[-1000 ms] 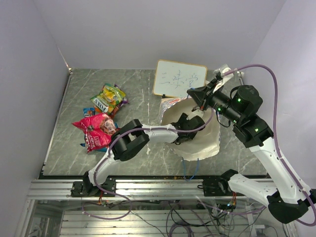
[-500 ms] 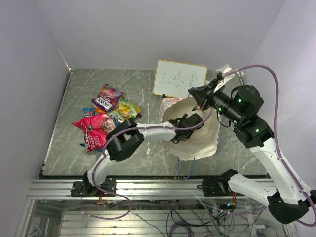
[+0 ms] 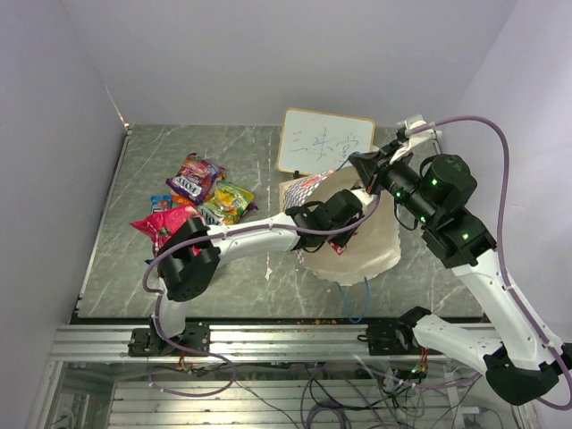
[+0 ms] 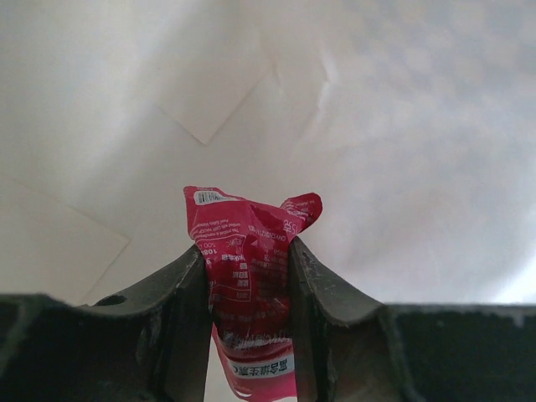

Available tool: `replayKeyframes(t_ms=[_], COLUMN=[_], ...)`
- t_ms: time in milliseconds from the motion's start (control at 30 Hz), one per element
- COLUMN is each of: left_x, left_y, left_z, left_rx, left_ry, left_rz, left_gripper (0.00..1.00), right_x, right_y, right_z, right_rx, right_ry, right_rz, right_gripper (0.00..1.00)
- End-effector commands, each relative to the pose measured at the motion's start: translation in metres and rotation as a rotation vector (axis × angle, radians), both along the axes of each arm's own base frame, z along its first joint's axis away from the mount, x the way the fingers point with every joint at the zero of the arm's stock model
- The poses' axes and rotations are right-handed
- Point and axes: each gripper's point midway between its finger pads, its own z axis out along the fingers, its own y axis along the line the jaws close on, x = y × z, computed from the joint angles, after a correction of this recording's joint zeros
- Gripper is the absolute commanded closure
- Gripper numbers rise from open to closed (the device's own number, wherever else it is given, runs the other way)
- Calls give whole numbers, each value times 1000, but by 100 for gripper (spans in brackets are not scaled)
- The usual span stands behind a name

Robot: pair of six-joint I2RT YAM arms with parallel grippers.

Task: Take the snacks out of the paper bag
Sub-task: Take out the snack from the paper bag.

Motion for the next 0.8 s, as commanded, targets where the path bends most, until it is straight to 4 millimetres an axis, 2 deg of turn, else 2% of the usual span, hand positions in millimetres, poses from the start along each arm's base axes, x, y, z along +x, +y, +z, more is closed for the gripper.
replayKeyframes(t_ms=[0,167,267,333,400,533,767], left_x=[-26,-53,-76,-84,-86,-79,-56], left_y=[-2,5,12,22,33,60,105], left_z=[54,110,147,170,191,237,338], left_rx=[-108,-217,-294,-330,-360,-406,-536], left_ry=[22,-9,-31,-56,-82,-173,-352], left_rz=[-141,-284,-410,-435,-436,-382,-250], left_gripper=[93,93,93,93,93,93,93], right_x=[11,19,24,26,26,25,23], right_y=[-11,-11,-11,-11,-13,-15,-16], right_z=[5,2,-1,-2,-3,-10,-18], right_rx=[-2,-19,-34,-34,-26,-14,-7], right_ry=[-24,-30,-30,-29,-30,-11,16], right_rz=[-83,-106,-115,-123,-133,-144,-150], right_gripper=[100,100,100,100,100,100,100])
